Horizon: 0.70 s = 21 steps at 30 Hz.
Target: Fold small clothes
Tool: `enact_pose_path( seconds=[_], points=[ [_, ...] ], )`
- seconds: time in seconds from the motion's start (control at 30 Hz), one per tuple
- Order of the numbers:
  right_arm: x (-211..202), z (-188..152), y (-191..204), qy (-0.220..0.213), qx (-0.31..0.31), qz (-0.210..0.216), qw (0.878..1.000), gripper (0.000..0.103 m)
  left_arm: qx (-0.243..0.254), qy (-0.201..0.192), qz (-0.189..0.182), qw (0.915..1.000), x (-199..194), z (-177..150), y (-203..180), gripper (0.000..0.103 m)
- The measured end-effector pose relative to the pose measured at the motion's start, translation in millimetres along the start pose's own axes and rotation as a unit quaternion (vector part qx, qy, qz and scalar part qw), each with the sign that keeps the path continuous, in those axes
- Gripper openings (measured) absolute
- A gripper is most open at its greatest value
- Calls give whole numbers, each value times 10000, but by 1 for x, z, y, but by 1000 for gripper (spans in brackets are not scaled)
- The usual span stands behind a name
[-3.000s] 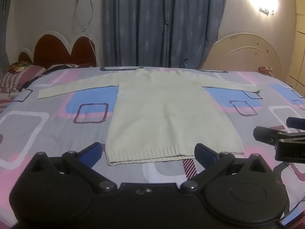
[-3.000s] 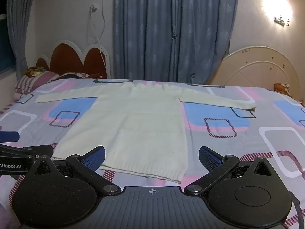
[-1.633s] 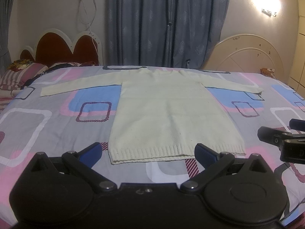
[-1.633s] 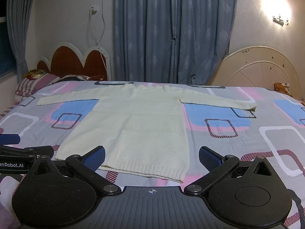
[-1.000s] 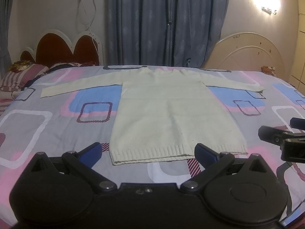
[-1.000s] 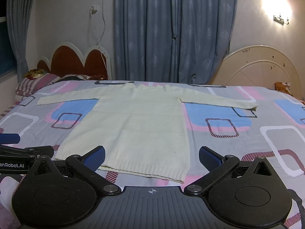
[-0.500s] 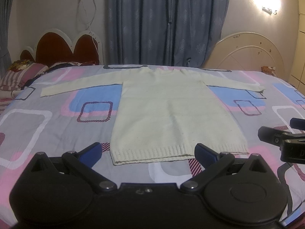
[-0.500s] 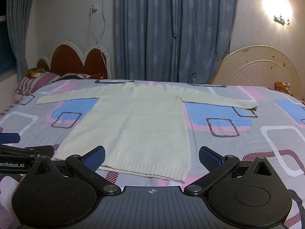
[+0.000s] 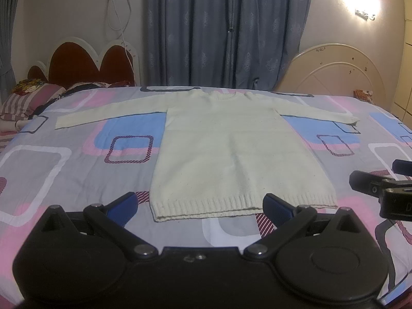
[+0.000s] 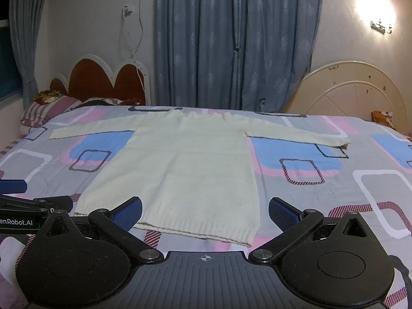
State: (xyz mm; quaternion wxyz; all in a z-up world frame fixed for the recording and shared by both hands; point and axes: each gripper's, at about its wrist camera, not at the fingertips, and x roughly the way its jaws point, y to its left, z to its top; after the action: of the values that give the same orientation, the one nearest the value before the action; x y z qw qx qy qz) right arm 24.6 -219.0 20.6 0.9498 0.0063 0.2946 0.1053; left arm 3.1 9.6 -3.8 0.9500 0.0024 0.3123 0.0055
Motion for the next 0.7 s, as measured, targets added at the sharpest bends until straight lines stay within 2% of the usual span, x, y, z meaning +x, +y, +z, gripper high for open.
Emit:
enact_pose_path(
  seconds=[0.47,0.63,0.7],
  points=[
    [2,-3,-1,33,6,-37,10000,103,-180,40,23,9998,9,0,1,103],
    [5,0,-10,-15,65,-99,9999,103,-161,-243,66,9996,14,8,-3,103],
    [8,3,-16,-55,114,-132,9998,103,-185,-337,-23,9993,17,12,-3,103]
  ],
)
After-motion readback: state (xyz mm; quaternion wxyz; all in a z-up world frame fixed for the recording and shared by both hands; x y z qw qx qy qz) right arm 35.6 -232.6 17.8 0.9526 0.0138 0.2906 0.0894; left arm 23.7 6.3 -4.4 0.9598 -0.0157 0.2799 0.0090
